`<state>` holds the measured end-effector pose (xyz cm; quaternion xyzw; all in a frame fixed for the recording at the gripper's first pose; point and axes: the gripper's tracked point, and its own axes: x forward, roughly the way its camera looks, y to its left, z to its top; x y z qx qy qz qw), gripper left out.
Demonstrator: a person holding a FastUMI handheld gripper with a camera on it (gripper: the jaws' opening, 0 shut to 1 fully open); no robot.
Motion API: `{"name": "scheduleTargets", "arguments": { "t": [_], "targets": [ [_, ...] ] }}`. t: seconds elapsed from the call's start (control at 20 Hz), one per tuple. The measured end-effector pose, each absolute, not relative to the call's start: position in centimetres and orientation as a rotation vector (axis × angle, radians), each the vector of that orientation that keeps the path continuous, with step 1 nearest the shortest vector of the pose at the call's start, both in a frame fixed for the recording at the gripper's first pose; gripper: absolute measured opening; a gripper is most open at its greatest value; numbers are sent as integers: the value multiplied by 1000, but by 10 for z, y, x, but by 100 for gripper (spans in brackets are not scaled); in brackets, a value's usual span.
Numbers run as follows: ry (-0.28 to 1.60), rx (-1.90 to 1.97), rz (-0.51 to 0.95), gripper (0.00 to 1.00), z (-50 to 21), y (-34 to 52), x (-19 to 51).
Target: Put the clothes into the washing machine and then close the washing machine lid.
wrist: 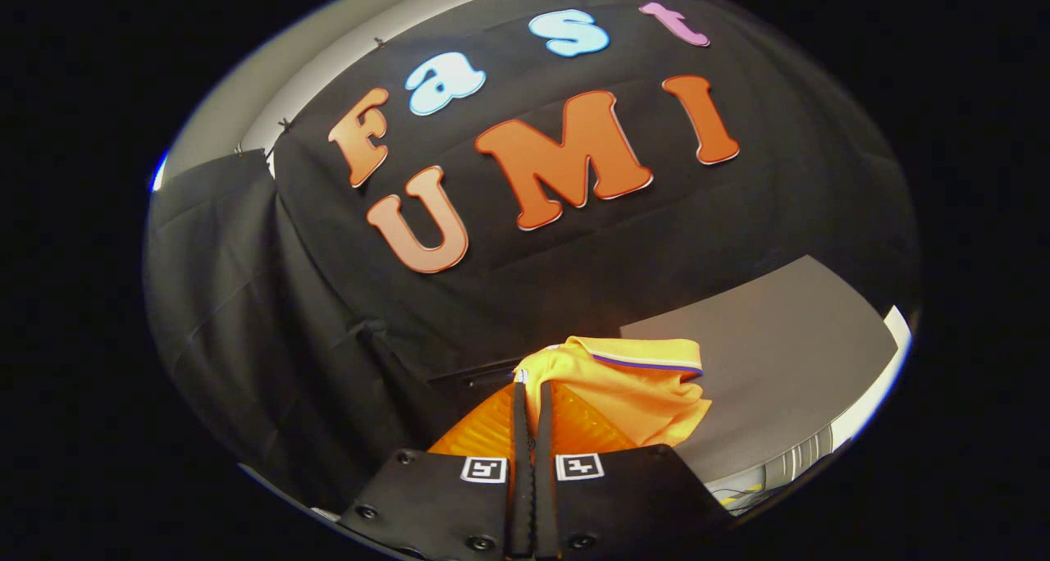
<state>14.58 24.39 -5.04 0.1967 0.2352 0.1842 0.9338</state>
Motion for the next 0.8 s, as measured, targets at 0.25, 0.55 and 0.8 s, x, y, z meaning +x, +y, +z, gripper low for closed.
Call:
{"name": "scheduleTargets", "arguments": {
  "t": [0.25,0.55,0.8],
  "targets": [
    [554,405,453,8,-93,329,162],
    [651,382,481,8,-167,395,196],
    [692,358,447,8,-243,424,229]
  ]
}}
